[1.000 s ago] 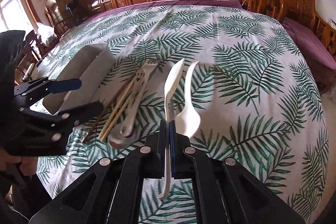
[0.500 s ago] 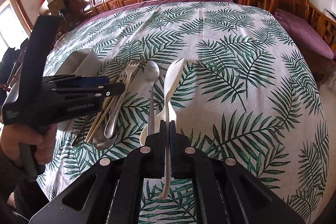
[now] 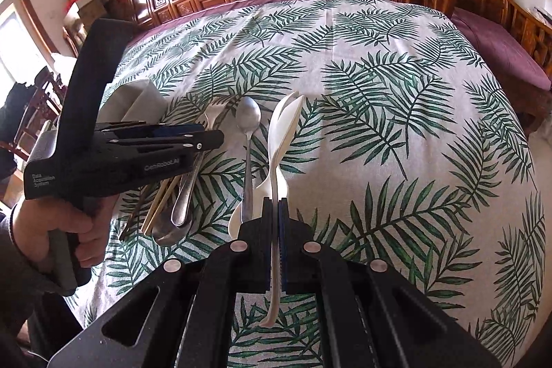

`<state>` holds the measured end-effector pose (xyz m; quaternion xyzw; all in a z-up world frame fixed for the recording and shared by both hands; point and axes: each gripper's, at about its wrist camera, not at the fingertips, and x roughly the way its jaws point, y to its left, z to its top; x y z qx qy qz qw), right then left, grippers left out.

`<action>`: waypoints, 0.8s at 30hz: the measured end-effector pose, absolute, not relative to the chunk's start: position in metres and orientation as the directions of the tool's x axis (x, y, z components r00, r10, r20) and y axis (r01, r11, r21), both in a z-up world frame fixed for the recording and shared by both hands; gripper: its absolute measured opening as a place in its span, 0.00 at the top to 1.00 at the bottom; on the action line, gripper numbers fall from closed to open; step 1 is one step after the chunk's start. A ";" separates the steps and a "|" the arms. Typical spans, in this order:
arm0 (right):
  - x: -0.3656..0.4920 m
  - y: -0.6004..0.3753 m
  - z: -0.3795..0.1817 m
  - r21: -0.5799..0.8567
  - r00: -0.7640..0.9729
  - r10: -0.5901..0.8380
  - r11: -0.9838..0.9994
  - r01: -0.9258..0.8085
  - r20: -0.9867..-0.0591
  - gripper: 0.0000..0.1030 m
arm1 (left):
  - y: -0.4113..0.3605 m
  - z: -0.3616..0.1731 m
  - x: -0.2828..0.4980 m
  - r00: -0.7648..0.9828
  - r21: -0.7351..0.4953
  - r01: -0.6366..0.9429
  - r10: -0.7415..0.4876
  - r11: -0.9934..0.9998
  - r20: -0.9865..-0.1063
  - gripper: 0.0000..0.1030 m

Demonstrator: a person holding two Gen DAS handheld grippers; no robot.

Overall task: Organize utensils
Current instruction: 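Lower the left tool onto the pile and grasp another metal fork, then carry the metal fork into the tray with left tool while right tool carries the white utensil toward it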

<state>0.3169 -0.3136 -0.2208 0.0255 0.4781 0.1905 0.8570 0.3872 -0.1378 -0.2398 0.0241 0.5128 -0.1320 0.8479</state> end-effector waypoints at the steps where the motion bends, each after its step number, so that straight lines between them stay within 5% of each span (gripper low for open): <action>1: 0.317 -0.314 -0.221 0.225 0.471 0.351 0.926 -0.302 -0.810 0.96 | -0.139 -0.242 0.387 0.434 -0.086 0.248 -0.190 0.965 -0.881 0.74; 6: 0.317 -0.315 -0.219 0.228 0.474 0.352 0.927 -0.299 -0.807 0.96 | -0.144 -0.245 0.384 0.445 -0.046 0.257 -0.160 0.965 -0.881 0.75; 16: 0.319 -0.319 -0.222 0.234 0.466 0.351 0.928 -0.290 -0.812 0.96 | -0.138 -0.243 0.385 0.452 -0.055 0.224 -0.154 0.973 -0.879 0.94; 24: 0.318 -0.319 -0.223 0.226 0.467 0.345 0.929 -0.292 -0.814 0.96 | -0.146 -0.231 0.371 0.468 -0.073 0.265 -0.194 0.962 -0.862 0.94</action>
